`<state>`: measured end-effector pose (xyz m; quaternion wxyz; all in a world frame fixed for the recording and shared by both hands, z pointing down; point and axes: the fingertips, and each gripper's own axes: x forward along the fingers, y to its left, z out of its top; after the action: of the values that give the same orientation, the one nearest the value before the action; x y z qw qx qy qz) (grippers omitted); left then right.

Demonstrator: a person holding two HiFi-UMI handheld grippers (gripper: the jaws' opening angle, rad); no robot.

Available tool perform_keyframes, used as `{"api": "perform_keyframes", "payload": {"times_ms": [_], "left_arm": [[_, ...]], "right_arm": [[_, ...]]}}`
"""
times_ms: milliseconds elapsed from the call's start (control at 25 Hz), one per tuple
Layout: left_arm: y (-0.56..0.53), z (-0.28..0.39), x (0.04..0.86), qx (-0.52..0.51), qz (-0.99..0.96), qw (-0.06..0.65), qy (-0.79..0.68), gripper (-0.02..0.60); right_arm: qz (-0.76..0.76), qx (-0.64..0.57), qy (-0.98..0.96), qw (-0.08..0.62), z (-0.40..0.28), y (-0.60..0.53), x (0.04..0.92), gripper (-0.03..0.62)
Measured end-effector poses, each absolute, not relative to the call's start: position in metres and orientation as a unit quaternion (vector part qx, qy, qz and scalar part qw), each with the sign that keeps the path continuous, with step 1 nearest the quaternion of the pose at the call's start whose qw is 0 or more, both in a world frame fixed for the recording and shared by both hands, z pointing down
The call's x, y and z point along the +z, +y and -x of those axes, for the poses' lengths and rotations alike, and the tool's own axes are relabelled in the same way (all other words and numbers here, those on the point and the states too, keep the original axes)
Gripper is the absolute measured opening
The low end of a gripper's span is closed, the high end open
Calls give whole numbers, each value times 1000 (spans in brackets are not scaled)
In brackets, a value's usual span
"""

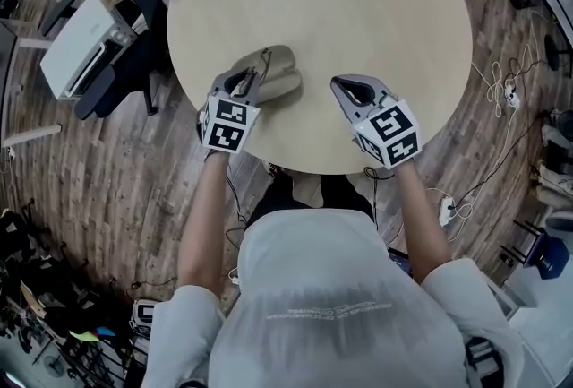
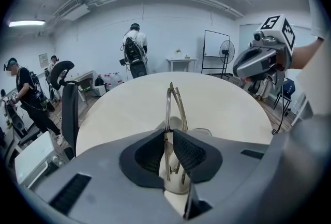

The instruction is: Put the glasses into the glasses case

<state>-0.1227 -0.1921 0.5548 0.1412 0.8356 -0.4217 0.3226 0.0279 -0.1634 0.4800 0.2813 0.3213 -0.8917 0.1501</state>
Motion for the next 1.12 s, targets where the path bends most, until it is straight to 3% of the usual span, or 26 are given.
{"api": "perform_keyframes", "payload": {"times_ms": [520, 1120], "left_arm": [[-179, 103, 608, 381, -825, 135, -395, 52], [-171, 92, 632, 482, -798, 23, -362, 52]], "right_arm": [[-324, 183, -883, 287, -41, -155, 497, 1], [-318, 219, -880, 276, -54, -143, 506, 2]]}}
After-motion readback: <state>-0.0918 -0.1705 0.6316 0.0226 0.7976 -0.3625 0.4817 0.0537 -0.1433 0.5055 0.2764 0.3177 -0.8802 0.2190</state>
